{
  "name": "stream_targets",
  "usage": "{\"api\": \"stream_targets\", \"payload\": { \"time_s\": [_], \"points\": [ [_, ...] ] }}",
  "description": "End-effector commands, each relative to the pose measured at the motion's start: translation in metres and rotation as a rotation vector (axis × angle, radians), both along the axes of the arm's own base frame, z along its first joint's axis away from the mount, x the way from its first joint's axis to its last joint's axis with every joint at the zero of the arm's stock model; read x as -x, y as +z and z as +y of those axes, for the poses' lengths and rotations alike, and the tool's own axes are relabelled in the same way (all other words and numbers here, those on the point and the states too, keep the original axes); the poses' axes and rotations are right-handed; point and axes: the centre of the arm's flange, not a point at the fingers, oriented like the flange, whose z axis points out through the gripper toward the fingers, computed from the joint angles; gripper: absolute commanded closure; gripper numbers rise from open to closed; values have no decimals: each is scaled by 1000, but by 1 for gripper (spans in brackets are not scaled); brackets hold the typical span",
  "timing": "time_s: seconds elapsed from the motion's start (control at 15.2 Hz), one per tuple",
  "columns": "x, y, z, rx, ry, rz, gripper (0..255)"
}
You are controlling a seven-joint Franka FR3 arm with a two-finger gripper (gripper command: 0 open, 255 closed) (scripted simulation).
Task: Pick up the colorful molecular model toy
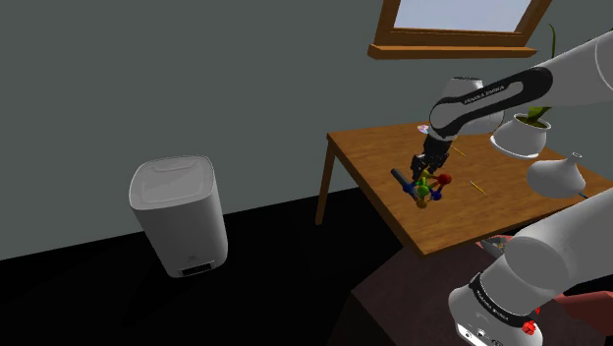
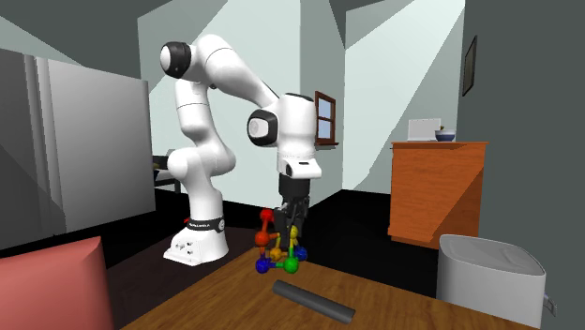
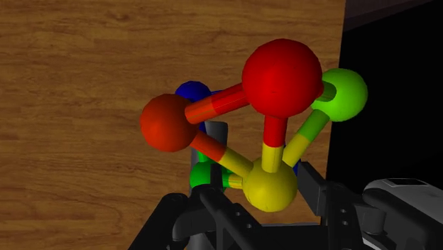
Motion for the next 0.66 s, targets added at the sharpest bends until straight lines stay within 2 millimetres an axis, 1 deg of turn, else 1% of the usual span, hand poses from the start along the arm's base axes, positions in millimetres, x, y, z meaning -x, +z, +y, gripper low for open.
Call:
{"api": "stream_targets", "payload": {
  "time_s": [0.0, 0.46, 0.59],
  "points": [
    [-1, 11, 0, 0, 0, 0, 255],
    [-1, 47, 0, 0, 0, 0, 255],
    [-1, 48, 0, 0, 0, 0, 255]
  ]
}}
